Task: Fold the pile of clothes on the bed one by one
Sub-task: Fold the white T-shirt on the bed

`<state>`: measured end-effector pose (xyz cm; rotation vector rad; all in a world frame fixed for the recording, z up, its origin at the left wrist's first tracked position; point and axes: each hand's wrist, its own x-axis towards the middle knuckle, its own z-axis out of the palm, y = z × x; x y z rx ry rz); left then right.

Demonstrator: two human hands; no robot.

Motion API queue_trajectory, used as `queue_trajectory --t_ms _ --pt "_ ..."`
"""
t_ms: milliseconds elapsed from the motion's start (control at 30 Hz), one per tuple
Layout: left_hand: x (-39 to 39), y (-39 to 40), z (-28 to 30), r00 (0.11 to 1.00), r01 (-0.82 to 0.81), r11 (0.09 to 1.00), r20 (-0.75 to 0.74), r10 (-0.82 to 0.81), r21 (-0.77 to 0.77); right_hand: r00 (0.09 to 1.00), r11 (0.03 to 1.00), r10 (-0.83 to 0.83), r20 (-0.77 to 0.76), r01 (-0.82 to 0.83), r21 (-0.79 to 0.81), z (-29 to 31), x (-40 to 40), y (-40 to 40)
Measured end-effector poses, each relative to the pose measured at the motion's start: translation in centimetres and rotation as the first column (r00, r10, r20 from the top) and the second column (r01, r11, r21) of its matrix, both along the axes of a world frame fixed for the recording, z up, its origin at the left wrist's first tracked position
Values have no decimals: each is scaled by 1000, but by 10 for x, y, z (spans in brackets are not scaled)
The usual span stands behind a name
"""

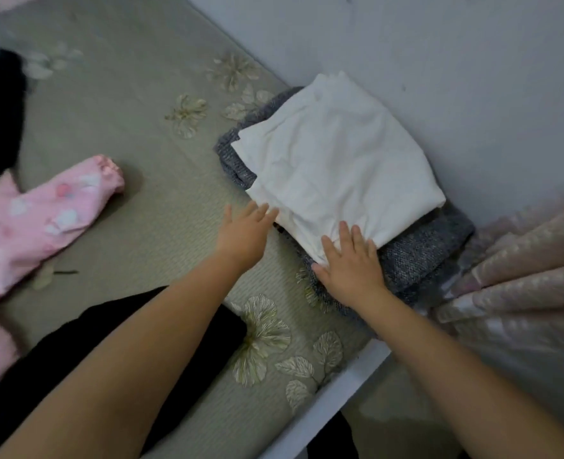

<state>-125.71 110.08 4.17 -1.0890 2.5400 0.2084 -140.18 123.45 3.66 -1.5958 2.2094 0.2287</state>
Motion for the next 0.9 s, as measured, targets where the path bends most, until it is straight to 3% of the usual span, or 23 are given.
queue_trajectory --t_ms 133,233,333,467,600,700,833,900 --pt "64 10 62 987 -155 986 -41 153 -61 975 972 221 5 -219 -79 65 35 -29" --pt "133 21 119 926 -378 923 -35 376 -77 832 805 553 -32 -544 -238 118 105 -58" --pt "218 52 179 816 -575 808 -23 577 -132 683 615 728 -65 -692 -379 180 198 -75" --pt "340 125 258 605 -787 574 -104 789 -225 415 325 901 -130 -841 -433 254 331 -59" --pt "454 228 314 408 -884 314 -243 880 -347 189 69 952 -242 -900 -430 302 466 -6" --pt "538 319 331 223 -911 100 -275 935 -400 100 -34 962 -255 -881 -473 323 569 58" --pt "637 439 338 32 -901 -109 -317 948 -419 -76 -226 950 -304 -837 -498 333 696 155" --pt "677 496 339 -71 -882 -226 -358 931 -414 -132 -263 951 -280 -822 -505 331 752 205"
